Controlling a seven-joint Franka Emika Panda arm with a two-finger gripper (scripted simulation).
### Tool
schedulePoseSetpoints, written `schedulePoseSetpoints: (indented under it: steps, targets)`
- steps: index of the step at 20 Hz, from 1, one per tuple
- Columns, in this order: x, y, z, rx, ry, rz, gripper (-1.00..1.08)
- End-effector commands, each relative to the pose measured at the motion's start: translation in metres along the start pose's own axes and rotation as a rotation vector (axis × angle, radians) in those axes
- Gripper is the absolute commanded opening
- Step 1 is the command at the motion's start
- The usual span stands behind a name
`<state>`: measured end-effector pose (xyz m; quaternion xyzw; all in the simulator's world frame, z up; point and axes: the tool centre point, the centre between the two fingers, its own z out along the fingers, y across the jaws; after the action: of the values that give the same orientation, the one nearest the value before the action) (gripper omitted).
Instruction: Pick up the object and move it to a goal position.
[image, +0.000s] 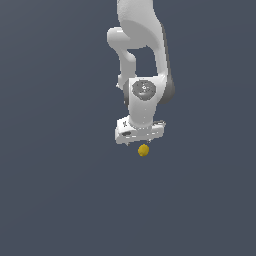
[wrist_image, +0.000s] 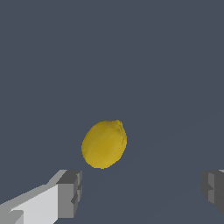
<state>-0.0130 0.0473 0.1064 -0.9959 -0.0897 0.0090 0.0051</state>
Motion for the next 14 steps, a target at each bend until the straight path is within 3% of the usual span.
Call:
schedulePoseSetpoints:
  steps: [1, 7, 14]
  targets:
    - [0.002, -0.013, 0.012, -0.007, 0.007, -0.063, 1.00]
    - [0.004, -0.030, 0.027, -0.013, 0.016, -0.142, 1.00]
    - [0.004, -0.030, 0.033, -0.012, 0.014, -0.141, 1.00]
